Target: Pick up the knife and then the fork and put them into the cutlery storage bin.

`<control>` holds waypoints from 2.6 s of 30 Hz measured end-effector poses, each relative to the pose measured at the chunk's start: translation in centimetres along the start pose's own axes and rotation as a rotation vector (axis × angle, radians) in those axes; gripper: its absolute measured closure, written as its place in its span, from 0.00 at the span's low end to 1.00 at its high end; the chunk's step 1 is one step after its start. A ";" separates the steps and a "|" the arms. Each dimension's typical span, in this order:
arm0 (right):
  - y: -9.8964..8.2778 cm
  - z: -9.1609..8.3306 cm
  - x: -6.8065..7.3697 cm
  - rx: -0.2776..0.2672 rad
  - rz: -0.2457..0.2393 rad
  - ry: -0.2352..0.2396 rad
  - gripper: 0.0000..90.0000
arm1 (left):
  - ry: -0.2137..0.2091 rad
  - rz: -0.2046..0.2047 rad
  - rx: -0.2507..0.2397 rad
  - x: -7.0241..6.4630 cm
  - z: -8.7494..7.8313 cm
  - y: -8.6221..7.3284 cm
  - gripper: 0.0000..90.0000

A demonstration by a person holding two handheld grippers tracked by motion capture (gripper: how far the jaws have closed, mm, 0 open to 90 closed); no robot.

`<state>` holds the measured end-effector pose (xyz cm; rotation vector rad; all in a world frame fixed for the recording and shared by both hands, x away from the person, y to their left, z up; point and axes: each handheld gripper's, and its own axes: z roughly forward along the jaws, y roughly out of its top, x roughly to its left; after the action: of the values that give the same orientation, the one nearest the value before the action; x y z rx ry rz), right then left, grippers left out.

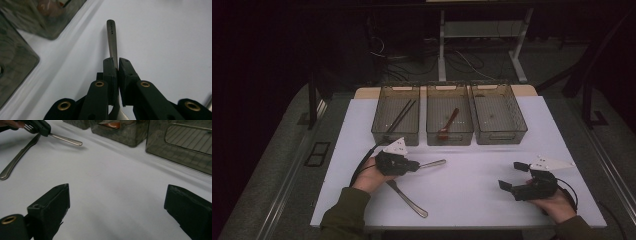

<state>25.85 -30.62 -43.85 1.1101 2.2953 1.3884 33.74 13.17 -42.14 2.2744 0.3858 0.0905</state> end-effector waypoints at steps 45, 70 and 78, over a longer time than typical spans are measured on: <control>8.8 7.9 5.1 0.334 -0.426 0.485 0.47 | -0.245 0.300 -0.033 -5.6 4.0 8.1 0.93; 8.9 9.0 6.5 0.439 -0.475 0.549 0.92 | -0.266 0.314 -0.026 -6.2 4.5 8.2 0.90; 8.8 8.9 5.8 0.452 -0.498 0.493 0.96 | -0.204 0.183 -0.128 -5.1 2.9 7.6 0.62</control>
<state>31.01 -18.32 -40.11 0.2252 3.0535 1.0506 31.28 4.78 -38.21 2.1630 0.0630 -0.0235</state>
